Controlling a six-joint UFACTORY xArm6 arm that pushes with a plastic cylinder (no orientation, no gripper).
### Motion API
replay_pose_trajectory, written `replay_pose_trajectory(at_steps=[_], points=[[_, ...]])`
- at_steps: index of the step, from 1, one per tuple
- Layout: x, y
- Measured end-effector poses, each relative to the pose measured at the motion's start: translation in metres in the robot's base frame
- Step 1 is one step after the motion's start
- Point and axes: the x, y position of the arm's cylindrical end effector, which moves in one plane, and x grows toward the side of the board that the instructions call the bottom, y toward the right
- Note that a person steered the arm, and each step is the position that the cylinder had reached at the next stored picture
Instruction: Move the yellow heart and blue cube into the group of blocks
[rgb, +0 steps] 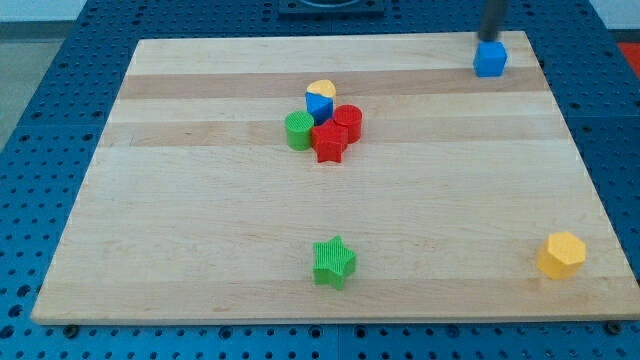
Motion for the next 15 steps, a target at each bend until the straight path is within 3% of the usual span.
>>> replay_pose_trajectory(at_steps=[1, 3, 5, 8, 11, 15], points=[[0.029, 0.023], [0.027, 0.014], [0.035, -0.044], [0.108, -0.138], [0.147, -0.124], [0.148, -0.178]])
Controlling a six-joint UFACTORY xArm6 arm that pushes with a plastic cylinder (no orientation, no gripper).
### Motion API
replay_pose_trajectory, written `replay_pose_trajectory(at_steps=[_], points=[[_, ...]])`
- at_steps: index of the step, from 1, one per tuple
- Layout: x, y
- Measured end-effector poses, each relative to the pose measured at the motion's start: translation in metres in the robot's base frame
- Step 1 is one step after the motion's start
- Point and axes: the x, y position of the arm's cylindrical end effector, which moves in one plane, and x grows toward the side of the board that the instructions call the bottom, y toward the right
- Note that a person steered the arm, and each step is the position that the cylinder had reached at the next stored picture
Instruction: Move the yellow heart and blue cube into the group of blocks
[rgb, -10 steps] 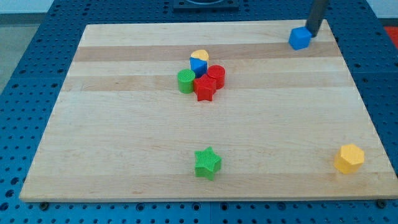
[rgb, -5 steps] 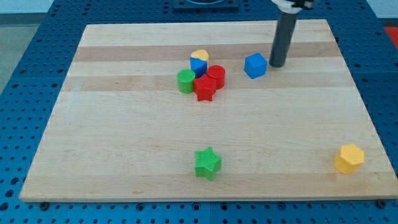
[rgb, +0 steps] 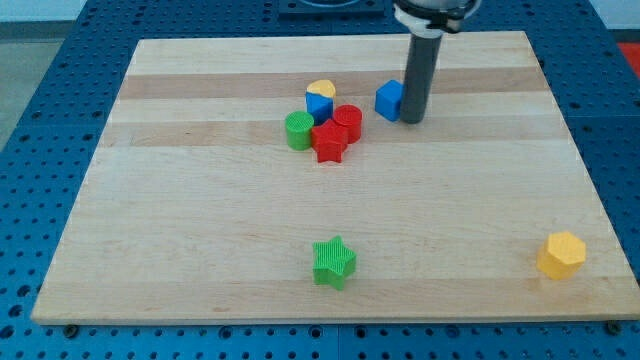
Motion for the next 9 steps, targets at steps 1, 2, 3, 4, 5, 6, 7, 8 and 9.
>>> replay_pose_trajectory(at_steps=[1, 2, 3, 4, 5, 6, 7, 8, 9], points=[[0.000, -0.021], [0.000, -0.025], [0.001, 0.017], [-0.007, 0.041], [-0.028, 0.019], [-0.024, -0.008], [-0.022, -0.023], [-0.022, -0.042], [-0.022, -0.040]])
